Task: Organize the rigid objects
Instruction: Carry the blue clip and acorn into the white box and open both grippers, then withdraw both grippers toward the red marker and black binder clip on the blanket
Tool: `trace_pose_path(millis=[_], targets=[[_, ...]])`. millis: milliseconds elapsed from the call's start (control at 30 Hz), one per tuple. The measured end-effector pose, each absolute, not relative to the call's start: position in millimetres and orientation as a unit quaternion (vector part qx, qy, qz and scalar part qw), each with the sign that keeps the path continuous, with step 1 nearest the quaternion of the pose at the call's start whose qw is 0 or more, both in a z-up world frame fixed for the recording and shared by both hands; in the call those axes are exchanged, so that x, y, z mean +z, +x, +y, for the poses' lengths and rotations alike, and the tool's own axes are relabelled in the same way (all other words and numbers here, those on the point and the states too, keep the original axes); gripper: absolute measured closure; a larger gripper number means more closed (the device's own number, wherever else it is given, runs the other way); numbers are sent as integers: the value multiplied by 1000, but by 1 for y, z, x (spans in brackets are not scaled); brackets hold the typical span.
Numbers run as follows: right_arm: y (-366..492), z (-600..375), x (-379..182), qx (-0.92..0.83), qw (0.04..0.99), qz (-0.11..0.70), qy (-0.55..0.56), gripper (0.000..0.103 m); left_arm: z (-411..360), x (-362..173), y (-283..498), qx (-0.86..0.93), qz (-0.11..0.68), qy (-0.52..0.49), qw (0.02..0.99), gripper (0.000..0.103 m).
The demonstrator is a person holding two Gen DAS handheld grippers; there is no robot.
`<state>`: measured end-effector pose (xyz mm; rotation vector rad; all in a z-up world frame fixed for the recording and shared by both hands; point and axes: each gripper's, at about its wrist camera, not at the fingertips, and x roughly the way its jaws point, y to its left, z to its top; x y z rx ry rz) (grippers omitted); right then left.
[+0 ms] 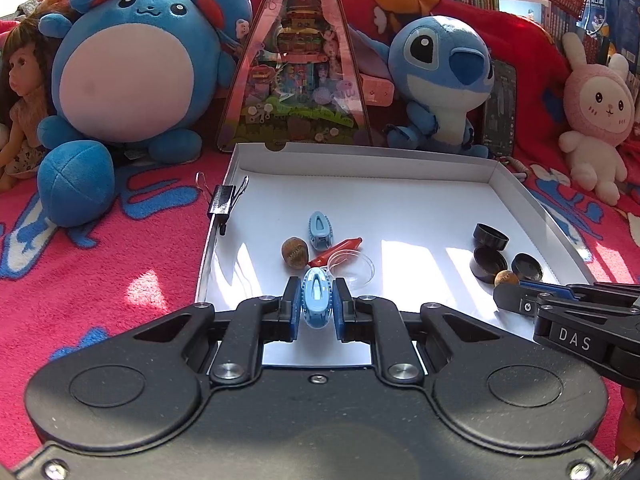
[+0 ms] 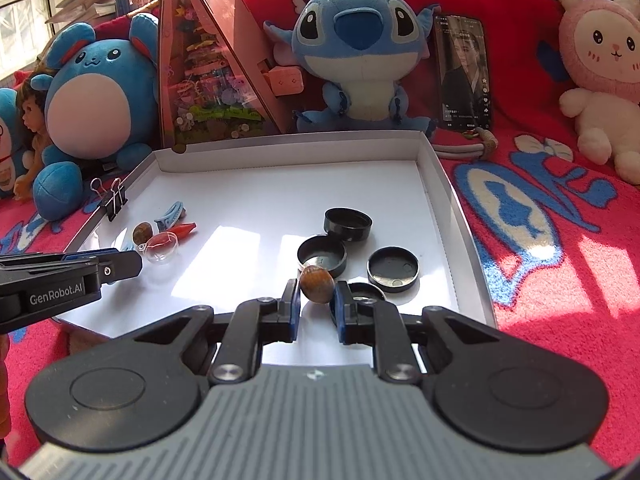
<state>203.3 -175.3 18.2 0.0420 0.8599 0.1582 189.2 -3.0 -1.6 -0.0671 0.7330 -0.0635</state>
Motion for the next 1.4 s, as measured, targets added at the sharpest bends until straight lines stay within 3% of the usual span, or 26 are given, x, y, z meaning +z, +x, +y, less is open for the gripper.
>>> trace_pose_path(millis=[433,567,667,733,800,900,1400], targets=[[203,-176,19,76,906,416,27,80,-7,-5,188,-40,364,-34,930,87],[201,-180,20,76,906,415,36,76,-9,0,183,-39,354,-25,934,86],[199,-182,24,76,908,410,39,75,-9,5,178,-43,350,-24,936,71],[196,-184,28,77,910,406,40,70,-8,8,174,-47,348,-26,936,63],[193,-186,31,78,912,402,40,57,-9,12,169,-54,346,-25,936,56],[185,-190,38,79,916,392,38,55,-11,18,156,-67,338,-17,939,48],[125,-201,56,109,927,358,-2,33,-16,27,88,-108,337,-15,935,38]])
